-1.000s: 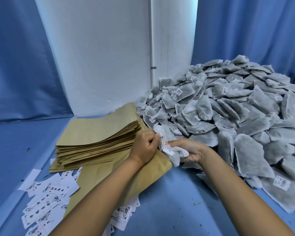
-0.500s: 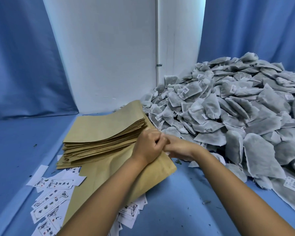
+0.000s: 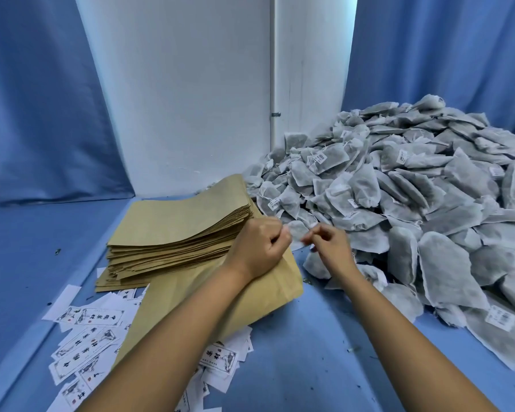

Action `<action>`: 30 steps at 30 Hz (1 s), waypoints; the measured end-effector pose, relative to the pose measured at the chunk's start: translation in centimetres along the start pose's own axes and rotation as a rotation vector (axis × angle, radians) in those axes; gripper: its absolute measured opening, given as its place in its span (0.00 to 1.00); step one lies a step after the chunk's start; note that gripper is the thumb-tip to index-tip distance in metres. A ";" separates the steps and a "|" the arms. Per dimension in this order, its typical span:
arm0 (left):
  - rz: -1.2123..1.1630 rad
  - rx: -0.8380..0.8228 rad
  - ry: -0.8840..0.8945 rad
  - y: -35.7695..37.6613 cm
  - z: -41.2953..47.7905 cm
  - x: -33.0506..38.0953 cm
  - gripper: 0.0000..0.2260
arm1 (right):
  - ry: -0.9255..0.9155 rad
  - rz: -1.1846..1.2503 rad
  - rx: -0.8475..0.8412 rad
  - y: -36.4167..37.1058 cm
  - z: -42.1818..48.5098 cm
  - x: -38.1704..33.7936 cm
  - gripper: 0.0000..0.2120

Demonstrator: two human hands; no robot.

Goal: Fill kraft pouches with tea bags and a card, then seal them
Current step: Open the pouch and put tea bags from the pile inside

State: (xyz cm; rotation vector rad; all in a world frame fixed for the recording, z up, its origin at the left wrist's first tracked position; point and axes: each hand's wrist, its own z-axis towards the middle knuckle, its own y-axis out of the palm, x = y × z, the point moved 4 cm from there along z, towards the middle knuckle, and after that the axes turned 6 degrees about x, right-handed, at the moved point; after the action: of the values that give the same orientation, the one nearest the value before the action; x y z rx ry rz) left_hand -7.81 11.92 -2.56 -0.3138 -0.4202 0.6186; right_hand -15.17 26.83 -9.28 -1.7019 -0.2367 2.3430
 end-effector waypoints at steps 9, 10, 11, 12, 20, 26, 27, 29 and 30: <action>-0.049 0.068 -0.045 0.8 0.1 0.3 0.17 | -0.248 -0.631 -0.004 -0.3 -0.2 2.2 0.03; -0.053 0.073 -0.042 0.9 0.0 0.4 0.16 | -0.340 -0.593 0.050 -0.3 -0.4 0.9 0.03; -0.056 0.076 -0.043 1.0 0.0 0.4 0.16 | -0.405 -0.629 0.121 -0.3 -0.7 -0.1 0.05; -0.057 0.075 -0.051 1.1 0.0 0.4 0.16 | -0.427 -0.755 0.213 -0.5 -1.0 -0.9 0.05; -0.049 0.036 -0.086 1.9 -0.3 0.6 0.17 | 0.425 -1.083 -0.213 -0.5 -2.2 1.8 0.30; -0.041 0.008 -0.096 2.9 -0.7 0.5 0.19 | 0.238 -1.203 -0.206 -1.2 -2.3 2.3 0.22; -0.042 0.004 -0.095 3.0 -0.8 0.6 0.18 | 0.171 -1.170 -0.190 -1.5 -2.3 2.2 0.19; -0.043 -0.003 -0.088 3.3 -1.0 0.9 0.17 | 0.053 -0.960 -0.091 -2.4 -2.1 1.3 0.14; -0.043 -0.005 -0.086 3.4 -1.0 0.9 0.17 | 0.024 -0.778 -0.016 -2.9 -2.0 0.4 0.14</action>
State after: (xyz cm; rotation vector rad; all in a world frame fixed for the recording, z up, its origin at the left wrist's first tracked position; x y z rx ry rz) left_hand -8.35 14.93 -4.61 -0.2830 -0.5103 0.5909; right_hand -13.10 29.69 -9.53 -1.3045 -0.7567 1.7347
